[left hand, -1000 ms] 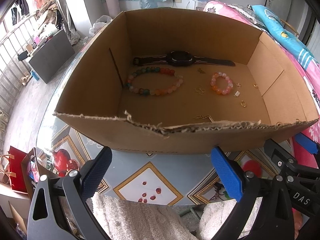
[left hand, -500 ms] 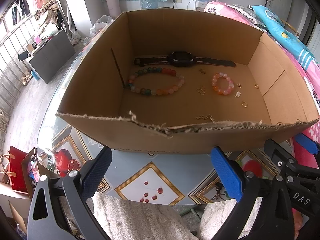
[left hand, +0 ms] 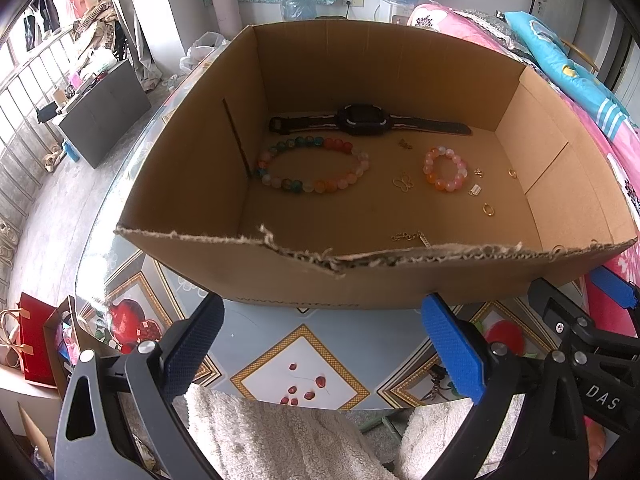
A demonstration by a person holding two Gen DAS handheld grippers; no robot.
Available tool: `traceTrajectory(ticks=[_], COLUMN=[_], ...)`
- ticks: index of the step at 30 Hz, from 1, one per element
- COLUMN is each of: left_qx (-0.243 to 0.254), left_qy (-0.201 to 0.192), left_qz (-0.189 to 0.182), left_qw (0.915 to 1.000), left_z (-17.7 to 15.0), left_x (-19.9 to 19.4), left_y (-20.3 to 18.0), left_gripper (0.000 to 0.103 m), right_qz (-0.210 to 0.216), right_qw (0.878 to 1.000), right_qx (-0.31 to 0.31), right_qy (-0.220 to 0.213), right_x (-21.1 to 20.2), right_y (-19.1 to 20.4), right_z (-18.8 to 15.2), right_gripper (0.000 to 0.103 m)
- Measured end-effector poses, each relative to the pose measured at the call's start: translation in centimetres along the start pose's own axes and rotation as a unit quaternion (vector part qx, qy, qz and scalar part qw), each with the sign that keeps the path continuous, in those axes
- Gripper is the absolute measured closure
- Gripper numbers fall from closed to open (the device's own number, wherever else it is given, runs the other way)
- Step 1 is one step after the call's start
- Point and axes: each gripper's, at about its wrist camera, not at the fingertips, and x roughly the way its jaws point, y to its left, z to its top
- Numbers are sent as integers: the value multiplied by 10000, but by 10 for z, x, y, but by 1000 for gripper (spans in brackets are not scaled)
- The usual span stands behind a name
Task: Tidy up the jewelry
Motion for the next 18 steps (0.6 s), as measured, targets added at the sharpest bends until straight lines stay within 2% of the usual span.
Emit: traceTrajectory(ticks=[18], left_qx=[4], left_qy=[-5], left_qz=[3], left_qw=[10000], left_z=[0], left_x=[0], left_y=[0], left_gripper=[6], right_qz=[16], right_qw=[10000], right_qx=[1], right_qy=[-10], right_x=[0], right_y=[-2], right_z=[-2], right_gripper=[8])
